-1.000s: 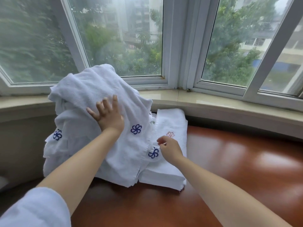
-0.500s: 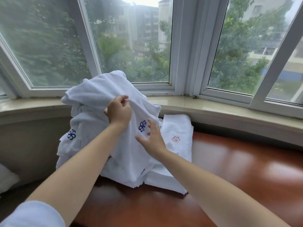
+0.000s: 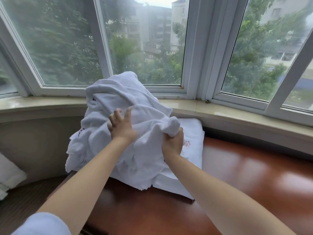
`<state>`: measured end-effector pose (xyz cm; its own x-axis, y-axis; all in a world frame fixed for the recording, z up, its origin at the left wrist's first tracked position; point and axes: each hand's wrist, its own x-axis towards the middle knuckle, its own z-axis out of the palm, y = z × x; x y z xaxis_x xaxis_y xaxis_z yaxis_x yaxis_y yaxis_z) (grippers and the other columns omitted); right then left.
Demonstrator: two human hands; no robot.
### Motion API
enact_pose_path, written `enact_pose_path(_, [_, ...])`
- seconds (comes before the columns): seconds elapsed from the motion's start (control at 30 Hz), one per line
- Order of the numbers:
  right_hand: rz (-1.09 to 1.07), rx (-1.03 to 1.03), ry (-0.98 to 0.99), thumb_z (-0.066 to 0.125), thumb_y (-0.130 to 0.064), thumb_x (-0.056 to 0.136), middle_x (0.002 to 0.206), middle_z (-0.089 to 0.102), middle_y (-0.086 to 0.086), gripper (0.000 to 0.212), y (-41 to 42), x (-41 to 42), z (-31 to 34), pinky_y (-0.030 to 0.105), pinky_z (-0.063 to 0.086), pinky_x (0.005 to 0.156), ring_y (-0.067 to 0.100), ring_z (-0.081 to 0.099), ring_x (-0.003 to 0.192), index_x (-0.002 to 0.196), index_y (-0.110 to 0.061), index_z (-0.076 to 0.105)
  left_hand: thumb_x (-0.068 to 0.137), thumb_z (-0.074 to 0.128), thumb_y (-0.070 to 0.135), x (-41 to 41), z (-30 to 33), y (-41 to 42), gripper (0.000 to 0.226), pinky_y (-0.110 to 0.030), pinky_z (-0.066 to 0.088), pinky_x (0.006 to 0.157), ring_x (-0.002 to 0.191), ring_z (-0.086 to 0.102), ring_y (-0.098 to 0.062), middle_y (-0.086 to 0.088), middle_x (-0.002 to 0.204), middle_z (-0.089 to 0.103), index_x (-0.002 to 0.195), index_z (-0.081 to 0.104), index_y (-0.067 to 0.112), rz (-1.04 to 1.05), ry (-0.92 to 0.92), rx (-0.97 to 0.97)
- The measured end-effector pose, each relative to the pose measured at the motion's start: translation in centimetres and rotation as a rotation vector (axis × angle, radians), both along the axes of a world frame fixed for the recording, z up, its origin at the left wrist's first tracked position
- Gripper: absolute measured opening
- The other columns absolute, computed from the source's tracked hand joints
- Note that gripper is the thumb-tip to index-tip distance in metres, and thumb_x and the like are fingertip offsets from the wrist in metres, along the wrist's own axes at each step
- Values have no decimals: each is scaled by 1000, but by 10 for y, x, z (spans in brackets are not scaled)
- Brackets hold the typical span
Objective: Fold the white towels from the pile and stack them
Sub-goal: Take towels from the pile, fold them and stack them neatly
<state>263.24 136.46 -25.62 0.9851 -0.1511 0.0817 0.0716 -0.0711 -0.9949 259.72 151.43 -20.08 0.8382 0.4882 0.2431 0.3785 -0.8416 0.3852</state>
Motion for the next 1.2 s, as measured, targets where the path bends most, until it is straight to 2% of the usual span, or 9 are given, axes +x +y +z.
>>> enact_pose_path(0.07, [-42, 94, 49, 62, -33, 84, 83, 60, -7, 23, -9, -1, 0, 26, 41, 64, 12, 58, 76, 99, -16, 54, 81, 60, 19, -1, -16, 11, 61, -57, 7, 115, 135, 12, -34, -9, 146, 11, 134, 37, 36, 83, 237, 96])
enact_pose_path(0.13, [-65, 103, 106, 58, -43, 82, 81, 64, -13, 21, -20, 0, -3, 27, 45, 68, 5, 60, 77, 95, -27, 57, 89, 56, 28, -1, -29, 18, 31, -63, 2, 113, 138, 9, -35, -11, 149, 15, 119, 53, 31, 97, 265, 115])
enact_pose_path(0.2, [-42, 55, 137, 54, -48, 79, 83, 65, -13, 24, -29, 1, -10, 30, 48, 74, 7, 61, 82, 94, -30, 59, 90, 52, 21, 0, -40, 15, 19, -59, 17, 110, 134, 24, -33, -11, 139, 36, 109, 56, 21, 3, 97, 5])
enact_pose_path(0.27, [-14, 11, 166, 55, -46, 80, 86, 65, -7, 28, -37, 1, -16, 33, 49, 75, 13, 62, 84, 98, -26, 59, 90, 50, 11, -2, -45, -3, 12, -43, 39, 90, 108, 50, -33, -5, 101, 54, 101, 48, 15, -151, -118, -309])
enact_pose_path(0.4, [-59, -58, 167, 58, -43, 83, 77, 61, -12, 22, -55, -7, -28, 21, 39, 56, 4, 58, 70, 97, -26, 54, 90, 52, 12, 3, -46, -51, 16, -24, 37, 61, 76, 49, -20, 11, 76, 48, 98, 42, 21, -201, -287, -600])
enact_pose_path(0.63, [-215, -87, 192, 58, -41, 83, 79, 57, -17, 22, -123, -3, -21, 24, 38, 58, 5, 56, 72, 99, -31, 48, 90, 52, 14, 30, -39, -124, 12, -34, 40, 69, 75, 48, -22, 7, 73, 48, 96, 43, 20, -310, -247, -604])
enact_pose_path(0.83, [-374, -113, 220, 52, -47, 83, 78, 57, -10, 29, -201, 8, -2, 27, 39, 60, 14, 56, 68, 100, -26, 44, 90, 50, 18, 51, -21, -203, 11, -30, 37, 60, 70, 48, -17, 7, 74, 50, 99, 44, 21, -396, -199, -613])
enact_pose_path(1.0, [-486, -43, 315, 51, -52, 80, 78, 59, -6, 35, -279, 17, 8, 29, 39, 59, 15, 57, 67, 102, -29, 39, 89, 48, 18, 66, -12, -278, 10, -25, 35, 55, 67, 45, -11, 5, 80, 49, 98, 45, 17, -430, -48, -790])
enact_pose_path(1.2, [-414, -216, 199, 58, -49, 84, 90, 62, -5, 34, -362, 41, 19, 31, 45, 66, 24, 62, 84, 108, -29, 44, 93, 48, 10, 88, -3, -327, 22, -33, 44, 73, 81, 58, -26, -14, 90, 60, 103, 63, -2, -625, 326, -1140])
